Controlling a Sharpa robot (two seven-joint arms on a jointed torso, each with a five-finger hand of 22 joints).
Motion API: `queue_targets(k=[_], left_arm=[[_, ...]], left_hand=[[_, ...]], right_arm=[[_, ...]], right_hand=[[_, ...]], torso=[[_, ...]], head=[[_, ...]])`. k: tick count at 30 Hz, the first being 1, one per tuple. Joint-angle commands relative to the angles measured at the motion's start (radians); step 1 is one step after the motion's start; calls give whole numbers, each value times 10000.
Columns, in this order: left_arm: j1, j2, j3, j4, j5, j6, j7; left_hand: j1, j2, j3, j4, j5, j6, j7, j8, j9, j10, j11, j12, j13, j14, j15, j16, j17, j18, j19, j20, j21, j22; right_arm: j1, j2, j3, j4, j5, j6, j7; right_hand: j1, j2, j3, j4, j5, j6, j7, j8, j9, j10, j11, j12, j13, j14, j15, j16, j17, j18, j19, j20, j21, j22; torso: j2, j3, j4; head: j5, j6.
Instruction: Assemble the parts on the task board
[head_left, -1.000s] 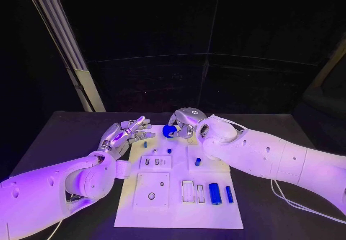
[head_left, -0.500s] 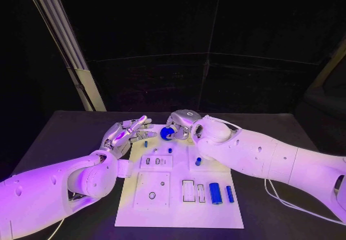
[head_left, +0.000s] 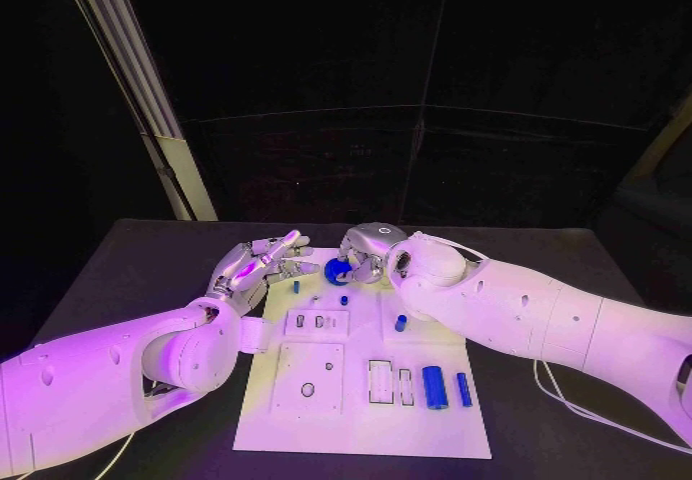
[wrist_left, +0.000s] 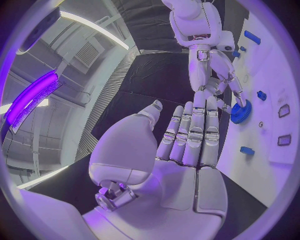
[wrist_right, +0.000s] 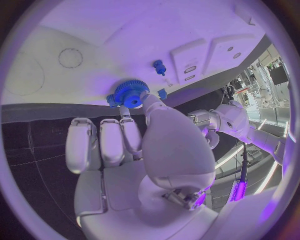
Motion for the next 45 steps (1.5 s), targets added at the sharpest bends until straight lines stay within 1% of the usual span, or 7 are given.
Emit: queue_targets(k=[1, 6, 15, 19, 25, 37, 45], left_arm=[[16, 7, 8, 10, -13, 219, -26], [17, 10, 8, 9, -13, 244, -45], [17, -3, 8, 13, -13, 254, -65], [17, -3, 8, 12, -13, 257, -70], [17, 0, 8, 2, -13, 256, -76], [17, -16, 8, -3, -13, 258, -77], [17, -36, 8, 6, -13, 255, -72]], left_hand=[[60, 23, -21, -61, 9, -63, -13, -38, -7, -75, -1, -40, -12, 8, 32, -38, 10, 145, 84, 17, -34, -14], [53, 23, -20, -62, 7, -74, -7, -39, -8, -86, 4, -47, -13, -4, 37, -47, 10, 144, 81, 20, -42, -20], [53, 23, -20, -62, 7, -74, -7, -39, -8, -86, 4, -47, -13, -4, 37, -47, 10, 144, 81, 20, -42, -20], [53, 23, -20, -62, 7, -74, -7, -39, -8, -86, 4, -47, -13, -4, 37, -47, 10, 144, 81, 20, -42, -20], [53, 23, -20, -62, 7, -74, -7, -39, -8, -86, 4, -47, -13, -4, 37, -47, 10, 144, 81, 20, -42, -20], [53, 23, -20, -62, 7, -74, -7, -39, -8, -86, 4, -47, -13, -4, 37, -47, 10, 144, 81, 20, -42, -20], [53, 23, -20, -62, 7, -74, -7, -39, -8, -86, 4, -47, -13, -4, 37, -47, 10, 144, 81, 20, -42, -20]], right_arm=[[7, 14, -17, -26, 45, 160, 101], [7, 24, -47, -60, 99, 184, 135], [6, -4, -65, -105, 242, 256, 124], [6, -12, -66, -125, 413, 461, 133], [6, -27, -67, -169, 736, 737, 53], [5, -224, -68, -39, 990, -129, 244], [-13, -652, -67, 294, 1520, -1975, 912]], right_hand=[[-290, -112, -217, 62, -418, -306, 43, -217, -95, -170, 53, -263, -222, 227, 91, -88, -81, -160, -20, 110, 24, -22], [-472, -182, -459, 176, -608, -843, 200, -592, -174, -307, 189, -496, -404, 202, 198, -143, -198, -154, -54, 203, 9, -52], [-947, -132, -944, 714, -506, -991, 275, -599, -140, -334, 273, -531, -416, 187, 281, -162, -281, -144, -80, 304, 1, -67], [-1469, 135, -1328, 997, 93, -981, 284, -592, -125, -305, 289, -463, -345, 189, 294, -137, -280, -147, -75, 322, 10, -47], [-1974, 521, -1742, 1006, 405, -939, 283, -591, -116, -269, 289, -369, -248, 192, 298, -103, -270, -150, -66, 328, 22, -22], [-1823, 774, -2050, 935, 1020, -768, 239, -554, -90, -120, 252, -112, -6, 221, 274, 6, -148, -183, 35, 311, 93, 147], [-1013, 877, -2036, 558, 1207, -645, 196, -572, -89, -120, 204, -126, 4, 196, 233, -18, -236, -178, 17, 271, 88, 129]], torso=[[6, 3, -2], [5, 9, 5], [10, 7, -8], [17, 11, -8], [17, 11, -5], [19, 9, -16], [8, 23, -7]], head=[[-32, 21], [-23, 14], [-22, 33], [-19, 31], [-25, 31], [-29, 22], [-31, 57]])
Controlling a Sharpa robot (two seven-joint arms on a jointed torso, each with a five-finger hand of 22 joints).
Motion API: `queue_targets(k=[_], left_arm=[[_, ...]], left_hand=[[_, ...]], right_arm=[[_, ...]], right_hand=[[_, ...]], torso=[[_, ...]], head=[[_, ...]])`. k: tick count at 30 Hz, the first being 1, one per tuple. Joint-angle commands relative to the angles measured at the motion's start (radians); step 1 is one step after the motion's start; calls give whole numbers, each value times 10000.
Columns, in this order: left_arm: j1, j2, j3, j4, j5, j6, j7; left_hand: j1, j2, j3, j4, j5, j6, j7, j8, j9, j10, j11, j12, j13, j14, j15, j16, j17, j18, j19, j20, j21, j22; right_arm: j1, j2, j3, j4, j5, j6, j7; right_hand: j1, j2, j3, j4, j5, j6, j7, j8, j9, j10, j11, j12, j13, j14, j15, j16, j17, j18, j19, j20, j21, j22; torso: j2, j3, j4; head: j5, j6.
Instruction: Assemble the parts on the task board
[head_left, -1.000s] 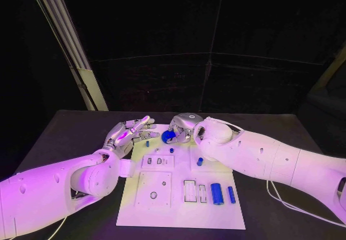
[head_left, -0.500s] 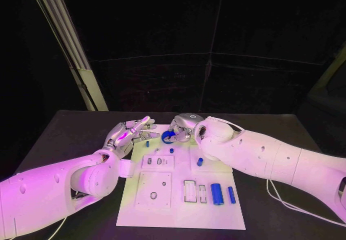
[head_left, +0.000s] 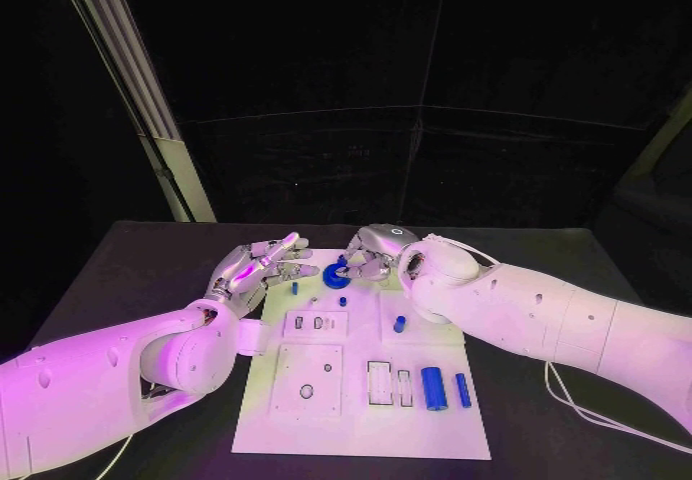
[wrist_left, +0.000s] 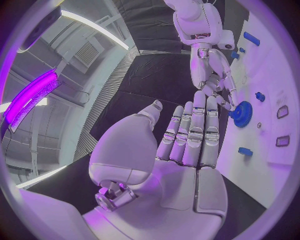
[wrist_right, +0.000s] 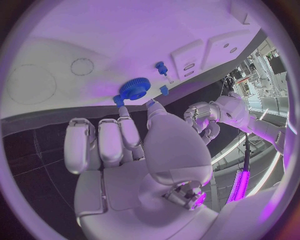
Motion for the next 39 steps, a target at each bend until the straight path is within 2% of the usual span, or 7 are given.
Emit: queue_targets(k=[1, 7, 14, 20, 31, 34, 39], left_arm=[[16, -20, 8, 27, -15, 134, 42], [15, -109, 7, 77, -15, 111, 49], [13, -163, 6, 100, -15, 88, 61], [9, -125, 4, 76, -15, 107, 68], [-18, -71, -4, -25, -15, 130, 68], [-26, -57, -6, -53, -15, 133, 68], [-38, -40, -9, -91, -15, 139, 63]], left_hand=[[47, 25, -16, -67, 9, -85, -2, -39, -8, -99, 9, -54, -15, -15, 42, -56, 16, 143, 77, 23, -53, -19], [43, 27, -11, -71, 10, -95, 3, -39, -8, -111, 13, -60, -15, -24, 46, -65, 18, 142, 74, 26, -62, -26], [43, 26, -10, -74, 10, -97, 4, -39, -8, -113, 14, -62, -15, -26, 47, -68, 18, 142, 74, 27, -65, -29], [43, 26, -10, -74, 10, -97, 4, -39, -8, -113, 14, -62, -15, -26, 47, -68, 18, 142, 74, 27, -65, -29], [43, 26, -10, -74, 10, -97, 4, -39, -8, -113, 14, -62, -15, -26, 47, -68, 18, 142, 74, 27, -65, -29], [43, 26, -10, -74, 10, -97, 4, -39, -8, -113, 14, -62, -15, -26, 47, -68, 18, 142, 74, 27, -65, -29], [43, 26, -10, -74, 10, -97, 4, -39, -8, -113, 14, -62, -15, -26, 47, -68, 18, 142, 74, 27, -65, -29]], right_arm=[[8, -287, 6, 197, 684, -1564, 759], [-1, -1584, 1, 878, 2417, -1379, 2128], [-4, -2952, -8, 1182, 4253, -810, 3253], [-122, -3614, -13, 1058, 4955, -613, 3675], [-604, -3861, -15, 468, 5250, -430, 4016], [-693, -3836, -15, 380, 5262, -390, 4058], [-788, -3783, -14, 205, 5270, -354, 4116]], right_hand=[[414, 7, 72, -231, -149, 64, -16, -2, 2, 40, -10, 12, 5, 139, -6, 38, -29, -179, 31, -38, 20, -10], [1096, -30, 205, -679, -953, 30, -9, -14, -17, -49, -14, -131, -92, 91, -9, -64, -229, -164, -26, -43, -16, -85], [1674, -241, 244, -1148, -981, 32, -17, -10, -19, -145, -29, -286, -202, 39, -22, -206, -466, -144, -99, -52, -67, -181], [1825, -341, 221, -1295, -972, -14, -11, -20, -28, -187, -27, -360, -257, 31, -22, -243, -521, -140, -112, -54, -80, -199], [1970, -388, 222, -1428, -993, -65, -4, -25, -35, -230, -23, -439, -316, 28, -21, -272, -565, -135, -129, -54, -95, -226], [1977, -395, 218, -1438, -1002, -79, -1, -29, -38, -237, -21, -449, -324, 27, -20, -276, -571, -133, -136, -53, -99, -236], [1979, -419, 190, -1463, -1048, -162, 18, -43, -51, -266, -5, -495, -359, 23, -10, -297, -604, -128, -155, -48, -113, -264]], torso=[[-15, 6, 9], [-36, 15, -49], [-78, 75, -216], [-105, 133, -253], [-78, 133, -232], [-75, 151, -237], [-73, 132, -242]], head=[[11, 28], [34, 43], [61, 75], [-52, 101], [-131, 68], [-136, 50], [-160, 24]])
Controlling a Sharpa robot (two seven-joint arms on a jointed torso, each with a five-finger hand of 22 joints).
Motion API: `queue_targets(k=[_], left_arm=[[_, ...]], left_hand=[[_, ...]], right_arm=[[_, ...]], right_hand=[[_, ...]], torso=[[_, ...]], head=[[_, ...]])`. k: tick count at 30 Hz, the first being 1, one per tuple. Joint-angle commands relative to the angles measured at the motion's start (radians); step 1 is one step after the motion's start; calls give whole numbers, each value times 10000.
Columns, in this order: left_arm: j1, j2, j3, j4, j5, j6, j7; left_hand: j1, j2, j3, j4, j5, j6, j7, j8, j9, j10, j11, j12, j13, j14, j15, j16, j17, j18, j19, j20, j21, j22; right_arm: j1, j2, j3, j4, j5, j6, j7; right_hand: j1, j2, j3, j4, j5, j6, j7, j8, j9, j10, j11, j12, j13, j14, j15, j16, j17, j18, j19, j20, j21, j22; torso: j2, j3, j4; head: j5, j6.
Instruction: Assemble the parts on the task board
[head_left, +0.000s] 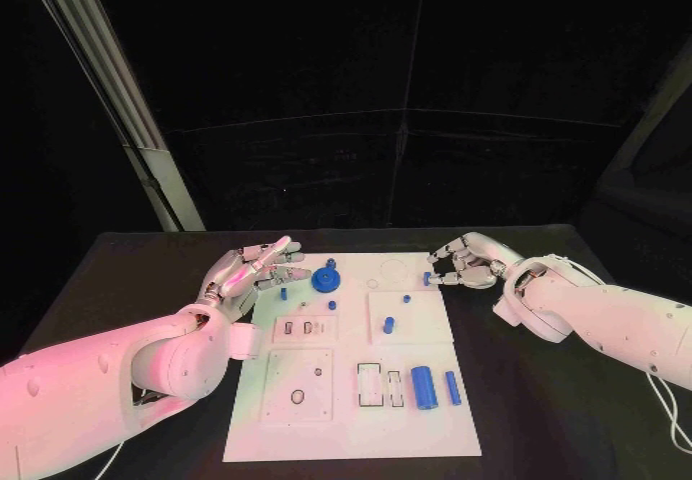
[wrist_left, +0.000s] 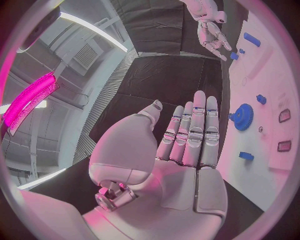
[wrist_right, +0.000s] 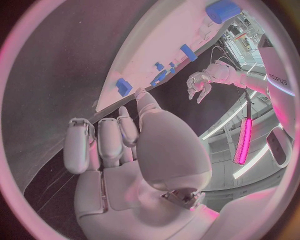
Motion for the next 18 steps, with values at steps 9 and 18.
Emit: queue_targets(k=[9, 18], left_arm=[[-8, 53, 1, -58, -16, 162, 65], [-13, 65, -1, -82, -16, 178, 52]], left_hand=[[43, 26, -10, -74, 10, -98, 4, -39, -8, -78, -21, -62, -15, -26, 47, -68, 13, 143, 74, 27, -65, -15], [43, 26, -10, -74, 10, -98, 4, -39, -8, -78, -21, -62, -15, -26, 47, -68, 13, 143, 74, 27, -65, -15]], right_arm=[[-56, 220, 5, -434, 131, 199, 374], [-154, 420, 7, -695, -14, 272, 418]], right_hand=[[105, 9, -6, -100, -88, -137, 21, -43, -18, -104, 18, -70, -23, 24, -3, -56, -17, -127, -83, 28, -42, -17], [541, 309, 301, -435, -598, -29, 14, 28, 21, -60, 6, -16, 30, 44, -10, -46, 6, -132, -62, 28, -37, 13]], torso=[[1, -25, 10], [1, -26, 15]], head=[[-36, -47], [-86, -96]])
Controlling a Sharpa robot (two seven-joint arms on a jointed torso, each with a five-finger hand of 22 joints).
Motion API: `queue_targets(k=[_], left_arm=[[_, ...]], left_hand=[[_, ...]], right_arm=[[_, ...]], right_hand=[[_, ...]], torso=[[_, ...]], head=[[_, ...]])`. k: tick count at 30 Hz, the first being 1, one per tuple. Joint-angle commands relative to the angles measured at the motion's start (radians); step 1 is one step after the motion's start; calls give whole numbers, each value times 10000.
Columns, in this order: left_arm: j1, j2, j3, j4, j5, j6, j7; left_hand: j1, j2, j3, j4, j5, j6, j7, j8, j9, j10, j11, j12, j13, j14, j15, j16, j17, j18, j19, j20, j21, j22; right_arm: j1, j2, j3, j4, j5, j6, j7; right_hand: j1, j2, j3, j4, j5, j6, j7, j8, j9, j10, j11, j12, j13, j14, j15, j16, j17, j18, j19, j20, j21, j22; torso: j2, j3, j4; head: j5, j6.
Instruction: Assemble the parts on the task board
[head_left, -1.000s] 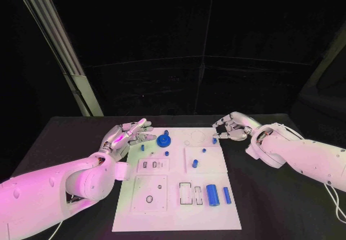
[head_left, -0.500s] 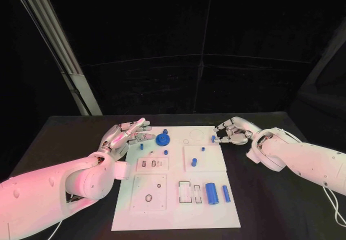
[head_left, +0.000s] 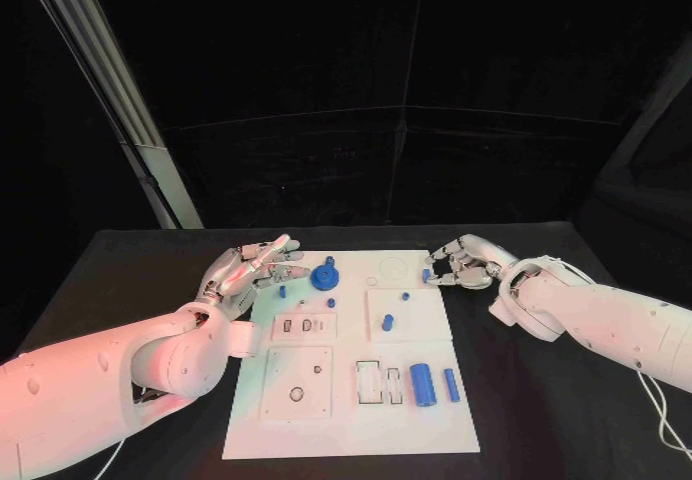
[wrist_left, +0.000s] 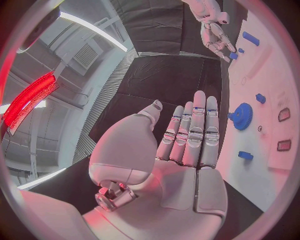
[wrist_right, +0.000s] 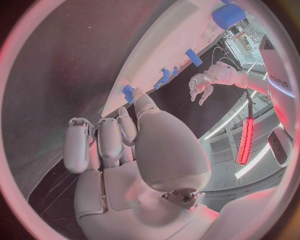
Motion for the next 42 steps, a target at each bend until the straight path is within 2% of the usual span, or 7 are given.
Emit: queue_targets(k=[1, 15, 21, 26, 35, 38, 42], left_arm=[[8, 13, 6, 0, -16, 156, 49], [6, 12, 5, -14, -16, 153, 26], [6, 14, 5, -17, -16, 157, 23], [6, 9, 5, -14, -16, 162, 14], [7, 3, 5, -28, -16, 163, 16], [7, 2, 5, -29, -16, 166, 17], [7, -2, 5, -25, -16, 167, 16]], left_hand=[[47, 23, -5, -84, 10, -100, 4, -36, -8, -80, -20, -63, -15, -29, 48, -72, 16, 143, 74, 29, -71, -20], [70, 33, 21, -117, 12, -109, 5, -29, -6, -87, -19, -67, -13, -35, 50, -83, 22, 144, 75, 33, -87, -33], [95, 52, 47, -142, 12, -114, 4, -25, -5, -88, -20, -69, -13, -36, 51, -88, 27, 146, 78, 34, -96, -41], [97, 54, 50, -144, 12, -115, 4, -24, -5, -89, -20, -69, -12, -36, 51, -89, 28, 146, 78, 34, -97, -42], [119, 78, 78, -166, 10, -119, 3, -19, -4, -91, -20, -71, -12, -37, 50, -94, 32, 147, 82, 35, -105, -49], [119, 78, 78, -166, 10, -119, 3, -19, -4, -91, -20, -71, -12, -37, 50, -94, 32, 147, 82, 35, -105, -49], [119, 78, 78, -166, 10, -119, 3, -19, -4, -91, -20, -71, -12, -37, 50, -94, 32, 147, 82, 35, -105, -49]], right_arm=[[-5, 50, 2, -47, -89, 151, 175], [-33, 162, 2, -126, -181, 274, 222], [-34, 202, 3, -140, -185, 334, 237], [-34, 215, 3, -155, -246, 373, 227], [-35, 247, 3, -171, -361, 394, 233], [-36, 267, 3, -159, -391, 203, 215], [-36, 281, 4, -124, -432, -239, 121]], right_hand=[[109, 26, 19, -108, -63, 60, 10, 34, 21, -19, -31, 33, 31, 45, -12, -44, 17, -133, -22, -9, -30, 25], [119, 115, 128, -211, -163, 324, -18, 105, 59, 72, -57, 156, 134, 64, -30, -9, 74, -146, 21, -22, -5, 91], [50, 211, 205, -227, -200, 625, -64, 183, 94, 129, -97, 227, 193, 75, -58, 13, 105, -153, 47, -43, 11, 131], [66, 373, 384, -276, -349, 1053, -178, 305, 140, 162, -190, 270, 235, 82, -127, 29, 125, -156, 61, -95, 21, 155], [150, 682, 813, -431, -610, 1925, -508, 649, 251, 213, -457, 298, 280, 82, -338, 12, 107, -165, 93, -277, 39, 207], [166, 773, 961, -497, -739, 2090, -592, 728, 272, 248, -526, 318, 304, 88, -399, 14, 120, -174, 118, -340, 52, 245], [138, 794, 1044, -532, -678, 2143, -625, 755, 276, 288, -559, 354, 340, 99, -432, 31, 157, -185, 150, -378, 71, 294]], torso=[[2, -2, 10], [-7, 3, -10], [-8, 0, 3], [-5, -3, 0], [-9, 8, -2], [-10, 7, 0], [-9, 4, -2]], head=[[-50, -28], [-34, -37], [-48, -49], [-54, -74], [-60, -86], [-64, -92], [-69, -97]])
